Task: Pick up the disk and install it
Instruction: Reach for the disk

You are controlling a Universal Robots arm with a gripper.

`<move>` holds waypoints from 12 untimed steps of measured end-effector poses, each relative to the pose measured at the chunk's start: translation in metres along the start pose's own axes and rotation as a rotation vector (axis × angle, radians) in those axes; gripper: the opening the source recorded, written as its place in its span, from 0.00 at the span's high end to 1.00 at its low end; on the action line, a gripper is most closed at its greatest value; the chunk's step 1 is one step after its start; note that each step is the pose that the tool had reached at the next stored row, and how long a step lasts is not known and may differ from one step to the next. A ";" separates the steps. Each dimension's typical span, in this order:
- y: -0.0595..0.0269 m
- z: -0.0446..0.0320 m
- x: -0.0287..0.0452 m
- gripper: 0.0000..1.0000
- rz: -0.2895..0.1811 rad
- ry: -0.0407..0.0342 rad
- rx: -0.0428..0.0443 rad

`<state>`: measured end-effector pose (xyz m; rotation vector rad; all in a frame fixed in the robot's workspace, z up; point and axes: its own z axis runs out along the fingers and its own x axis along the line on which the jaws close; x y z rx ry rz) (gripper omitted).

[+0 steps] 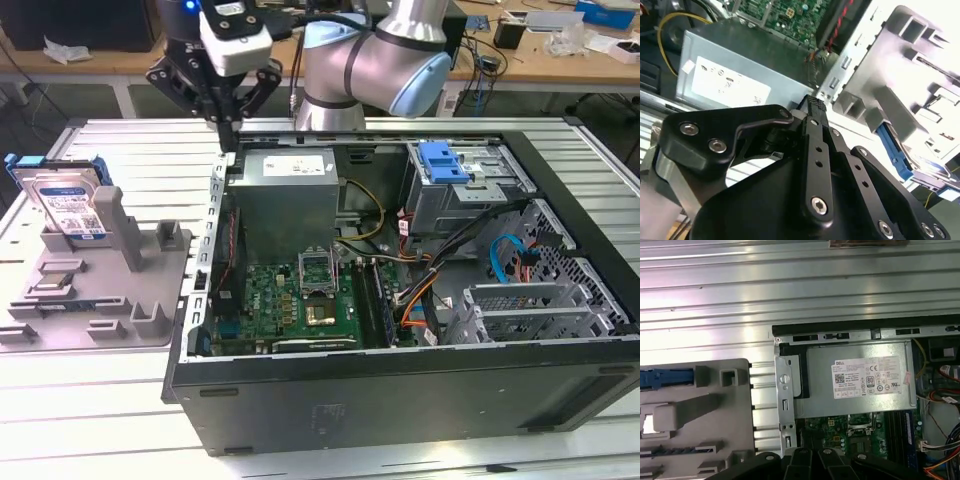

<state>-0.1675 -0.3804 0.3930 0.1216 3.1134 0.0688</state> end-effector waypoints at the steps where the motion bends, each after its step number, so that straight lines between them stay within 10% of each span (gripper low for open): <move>1: 0.0008 0.0000 0.0027 0.89 0.000 0.0000 -0.0001; 12: 0.0107 0.0001 0.0377 0.89 0.004 -0.0001 0.0001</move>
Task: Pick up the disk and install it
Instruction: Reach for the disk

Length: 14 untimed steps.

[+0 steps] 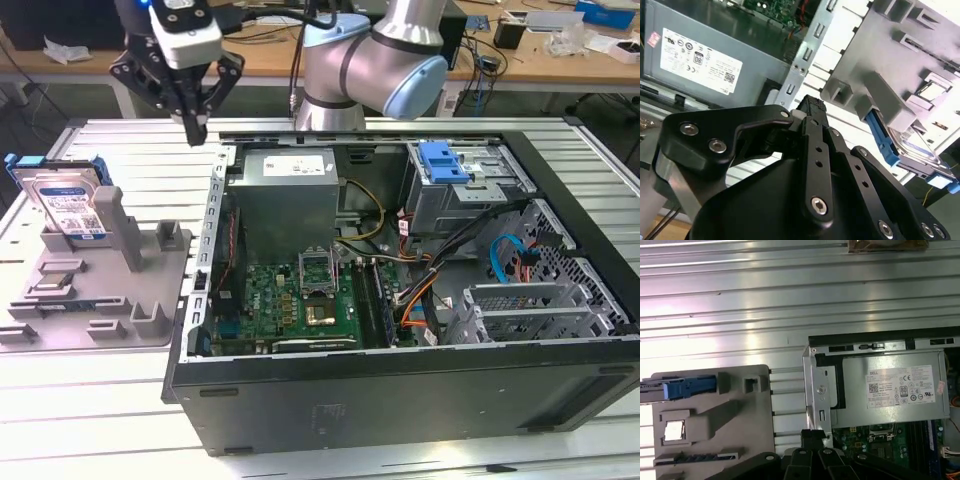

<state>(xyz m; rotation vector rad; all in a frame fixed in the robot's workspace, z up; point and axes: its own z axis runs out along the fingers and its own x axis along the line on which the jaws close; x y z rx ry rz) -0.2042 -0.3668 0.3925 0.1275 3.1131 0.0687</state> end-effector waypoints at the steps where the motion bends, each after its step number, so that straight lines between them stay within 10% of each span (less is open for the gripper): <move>1: 0.0007 0.0000 0.0024 0.89 0.000 0.0000 0.0000; 14: 0.0113 0.0004 0.0442 0.89 0.005 -0.0002 0.0001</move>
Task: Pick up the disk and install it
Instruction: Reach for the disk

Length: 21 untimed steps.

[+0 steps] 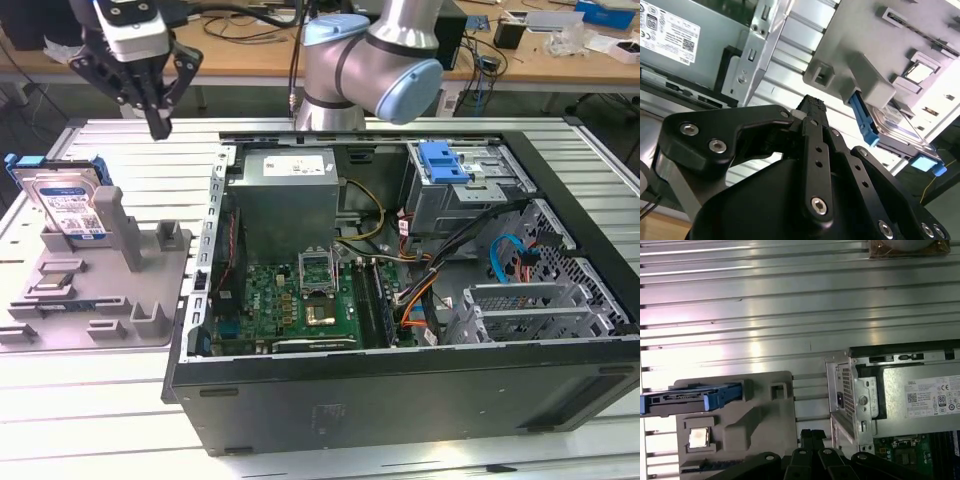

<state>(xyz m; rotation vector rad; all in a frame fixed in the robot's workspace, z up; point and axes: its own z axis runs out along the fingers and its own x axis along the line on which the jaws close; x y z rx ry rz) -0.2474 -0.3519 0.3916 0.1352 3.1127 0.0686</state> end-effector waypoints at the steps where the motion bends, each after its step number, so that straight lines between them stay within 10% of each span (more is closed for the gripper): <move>1: 0.0006 0.0000 0.0027 0.89 0.000 0.0000 0.0000; 21: 0.0120 0.0001 0.0691 0.89 0.006 -0.0003 0.0002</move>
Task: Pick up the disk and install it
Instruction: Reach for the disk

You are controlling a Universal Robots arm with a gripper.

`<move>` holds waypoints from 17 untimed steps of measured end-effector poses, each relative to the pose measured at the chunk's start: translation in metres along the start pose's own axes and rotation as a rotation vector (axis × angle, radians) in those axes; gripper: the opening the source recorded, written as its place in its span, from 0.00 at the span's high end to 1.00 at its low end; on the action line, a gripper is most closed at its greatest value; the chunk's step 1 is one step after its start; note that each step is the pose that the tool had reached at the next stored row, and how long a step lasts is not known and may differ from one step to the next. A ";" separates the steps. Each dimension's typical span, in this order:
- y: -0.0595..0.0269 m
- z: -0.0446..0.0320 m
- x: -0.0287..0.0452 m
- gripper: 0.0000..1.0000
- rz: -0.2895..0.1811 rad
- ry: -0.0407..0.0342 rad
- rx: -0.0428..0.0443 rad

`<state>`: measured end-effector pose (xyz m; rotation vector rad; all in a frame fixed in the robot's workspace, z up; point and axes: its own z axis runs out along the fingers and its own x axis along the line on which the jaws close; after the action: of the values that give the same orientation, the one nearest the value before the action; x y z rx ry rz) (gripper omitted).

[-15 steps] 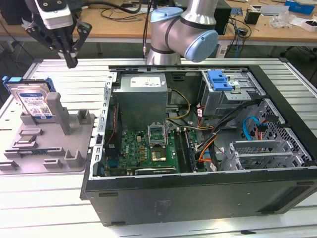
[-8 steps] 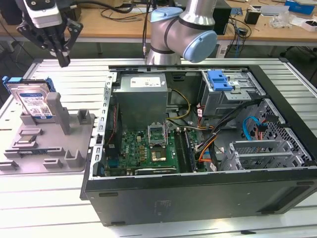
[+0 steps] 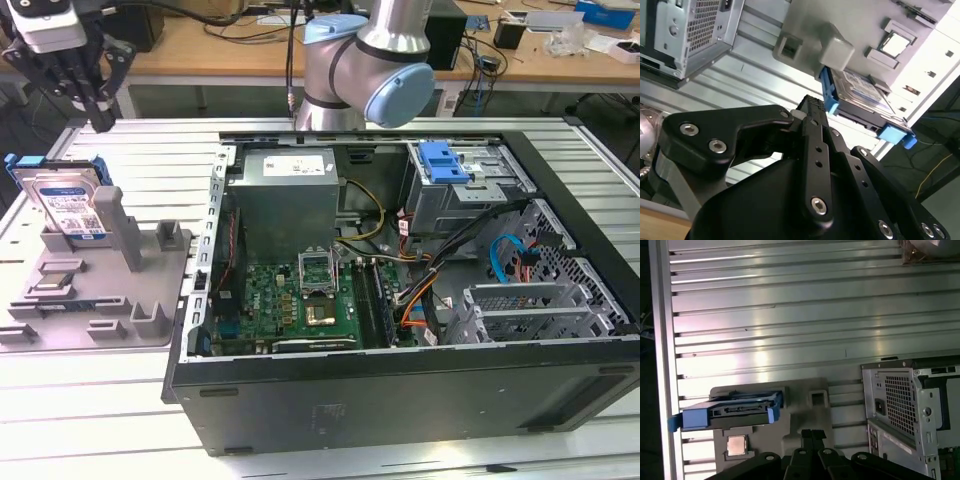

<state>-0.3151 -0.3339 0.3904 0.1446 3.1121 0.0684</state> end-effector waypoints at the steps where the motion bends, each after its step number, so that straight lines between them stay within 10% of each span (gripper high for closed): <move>1: 0.0005 0.0000 0.0050 0.89 0.000 0.0000 0.0000; 17: 0.0056 -0.0007 0.0665 0.89 0.005 -0.0002 0.0001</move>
<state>-0.3808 -0.3221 0.3899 0.1524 3.1116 0.0684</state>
